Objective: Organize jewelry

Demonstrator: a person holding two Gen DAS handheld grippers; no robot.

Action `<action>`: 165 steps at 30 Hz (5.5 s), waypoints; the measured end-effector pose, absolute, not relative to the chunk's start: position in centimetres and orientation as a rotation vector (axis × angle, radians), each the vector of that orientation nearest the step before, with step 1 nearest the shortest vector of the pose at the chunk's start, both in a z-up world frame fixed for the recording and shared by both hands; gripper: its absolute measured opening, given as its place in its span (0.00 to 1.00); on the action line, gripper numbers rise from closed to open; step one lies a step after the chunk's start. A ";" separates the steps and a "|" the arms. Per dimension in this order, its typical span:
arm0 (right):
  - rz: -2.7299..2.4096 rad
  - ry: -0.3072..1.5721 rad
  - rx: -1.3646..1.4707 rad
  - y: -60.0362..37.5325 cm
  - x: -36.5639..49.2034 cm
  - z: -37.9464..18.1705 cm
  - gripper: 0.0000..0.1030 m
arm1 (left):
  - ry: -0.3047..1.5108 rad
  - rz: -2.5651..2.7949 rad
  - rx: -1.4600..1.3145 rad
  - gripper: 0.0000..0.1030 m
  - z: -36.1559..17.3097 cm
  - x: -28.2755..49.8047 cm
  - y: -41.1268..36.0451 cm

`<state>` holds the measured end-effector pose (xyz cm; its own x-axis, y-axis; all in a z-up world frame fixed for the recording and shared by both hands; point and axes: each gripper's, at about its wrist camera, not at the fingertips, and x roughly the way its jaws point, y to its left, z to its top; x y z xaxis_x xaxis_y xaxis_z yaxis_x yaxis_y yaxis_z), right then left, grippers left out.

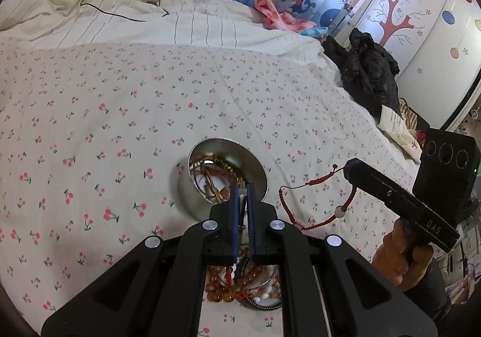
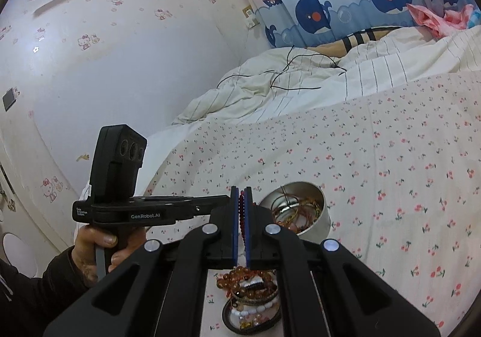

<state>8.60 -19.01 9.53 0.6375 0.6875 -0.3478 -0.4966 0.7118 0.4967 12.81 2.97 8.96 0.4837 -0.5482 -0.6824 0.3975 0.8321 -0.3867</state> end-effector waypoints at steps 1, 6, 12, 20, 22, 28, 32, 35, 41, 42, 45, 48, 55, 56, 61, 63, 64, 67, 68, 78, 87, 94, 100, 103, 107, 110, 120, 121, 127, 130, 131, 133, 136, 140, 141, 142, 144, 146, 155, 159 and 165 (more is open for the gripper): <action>0.694 0.547 0.374 -19.0 8.8 9.7 0.04 | 0.894 -0.580 -0.187 0.05 9.0 12.8 3.0; 0.694 0.540 0.378 -18.6 10.0 10.2 0.04 | 0.881 -0.585 -0.201 0.04 9.5 13.2 3.1; 0.685 0.565 0.377 -18.7 9.8 9.4 0.04 | 0.989 -0.523 -0.046 0.12 7.3 12.7 3.2; 0.687 0.617 0.403 -18.6 9.9 7.7 0.04 | 1.054 -0.454 0.031 0.67 3.7 13.6 2.6; 0.688 0.614 0.399 -18.5 9.9 7.9 0.04 | 1.102 -0.498 0.041 0.26 3.1 13.6 1.9; 0.692 0.594 0.408 -18.6 10.0 8.4 0.04 | 1.025 -0.519 0.075 0.03 5.7 12.2 1.9; 0.697 0.555 0.432 -18.8 10.2 9.6 0.04 | 0.959 -0.560 0.021 0.03 8.4 11.9 2.0; 0.697 0.543 0.445 -18.9 10.8 10.1 0.04 | 0.915 -0.598 -0.052 0.03 9.8 12.7 1.8; 0.674 0.547 0.485 -18.7 12.8 10.0 0.04 | 0.918 -0.653 -0.186 0.03 9.0 16.1 0.4; 0.671 0.550 0.492 -18.7 13.2 9.8 0.04 | 0.944 -0.660 -0.220 0.03 8.2 17.0 0.4; 0.665 0.565 0.508 -18.7 14.1 9.3 0.04 | 1.007 -0.655 -0.249 0.03 5.7 18.7 0.0; 0.662 0.592 0.523 -18.4 15.1 8.4 0.04 | 1.054 -0.552 -0.167 0.05 4.1 19.4 -0.9; 0.676 0.682 0.584 -17.1 17.3 5.7 0.04 | 1.022 -0.440 -0.006 0.56 6.4 17.5 -1.2; 0.666 0.699 0.576 -16.9 17.5 5.4 0.04 | 1.014 -0.440 -0.004 0.58 6.7 17.2 -1.0; 0.541 0.791 0.407 -15.1 17.9 3.7 0.04 | 0.975 -0.419 -0.060 0.73 8.1 16.8 1.3; 0.483 0.820 0.292 -13.9 17.9 3.1 0.04 | 0.952 -0.382 -0.045 0.79 8.1 16.7 1.7; 0.469 0.827 0.245 -13.3 17.8 2.9 0.04 | 0.948 -0.370 -0.050 0.81 8.1 16.6 1.9; 0.445 0.833 0.124 -11.9 17.3 2.4 0.38 | 0.944 -0.336 -0.035 0.86 7.8 16.3 2.4; 0.445 0.817 0.115 -11.9 17.0 2.6 0.46 | 0.941 -0.323 -0.019 0.87 7.8 16.2 2.5; 0.319 0.645 0.041 -15.7 7.7 6.4 0.62 | 0.909 -0.224 0.060 0.90 6.0 10.3 3.6; 0.271 0.724 0.015 -16.6 2.6 2.7 0.62 | 0.902 -0.207 0.051 0.92 4.6 7.7 3.8; 0.310 0.774 0.026 -16.0 3.3 1.3 0.60 | 0.969 -0.302 -0.056 0.92 3.8 8.3 3.8; 0.383 0.790 0.199 -17.7 3.9 1.3 0.49 | 1.042 -0.340 -0.222 0.92 2.6 9.2 5.2; 0.438 0.792 0.293 -18.2 4.2 1.3 0.48 | 1.054 -0.356 -0.307 0.92 2.4 9.5 5.9; 0.466 0.794 0.299 -17.6 4.6 1.5 0.48 | 1.041 -0.336 -0.273 0.92 2.4 9.3 5.4; 0.515 0.816 0.289 -16.3 5.4 1.4 0.48 | 1.024 -0.309 -0.215 0.92 2.6 9.2 4.9; 0.534 0.878 0.239 -14.3 6.9 0.7 0.46 | 1.055 -0.398 -0.257 0.92 2.2 10.0 4.4; 0.523 0.880 0.254 -14.7 6.9 0.6 0.46 | 1.063 -0.423 -0.257 0.92 1.9 10.1 3.9; 0.455 0.892 0.355 -17.3 7.0 0.1 0.46 | 1.124 -0.491 -0.163 0.32 0.7 10.1 1.6; 0.450 0.888 0.372 -17.6 7.0 0.1 0.47 | 1.102 -0.481 -0.132 0.14 1.1 9.9 1.4; 0.450 0.887 0.371 -17.5 7.0 0.1 0.47 | 1.092 -0.467 -0.124 0.09 1.4 9.9 1.6; 0.449 0.885 0.369 -17.3 7.0 0.1 0.48 | 1.086 -0.479 -0.150 0.04 1.5 9.8 2.1; 0.448 0.885 0.371 -17.2 7.3 0.1 0.49 | 1.052 -0.489 -0.157 0.00 2.4 9.7 2.5; 0.445 0.884 0.370 -17.3 7.4 0.0 0.50 | 1.089 -0.501 -0.179 0.02 2.0 10.3 2.7; 0.444 0.886 0.368 -17.2 7.5 0.0 0.50 | 1.101 -0.499 -0.193 0.05 1.7 10.4 2.9; 0.444 0.887 0.367 -17.2 7.5 0.0 0.50 | 1.113 -0.495 -0.208 0.28 1.4 10.6 2.8; 0.446 0.887 0.367 -17.2 7.5 0.0 0.50 | 1.115 -0.471 -0.240 0.68 1.0 10.8 2.9; 0.448 0.887 0.368 -17.2 7.5 0.0 0.50 | 1.120 -0.493 -0.270 0.69 0.6 10.8 2.8; 0.448 0.882 0.379 -17.4 7.3 0.0 0.51 | 1.115 -0.576 -0.305 0.10 0.8 10.9 2.9; 0.448 0.877 0.370 -17.2 7.2 0.1 0.51 | 1.081 -0.581 -0.342 0.09 1.6 10.8 3.7; 0.527 0.778 0.198 -14.3 5.2 2.4 0.51 | 1.022 -0.572 -0.382 0.09 3.3 10.6 5.4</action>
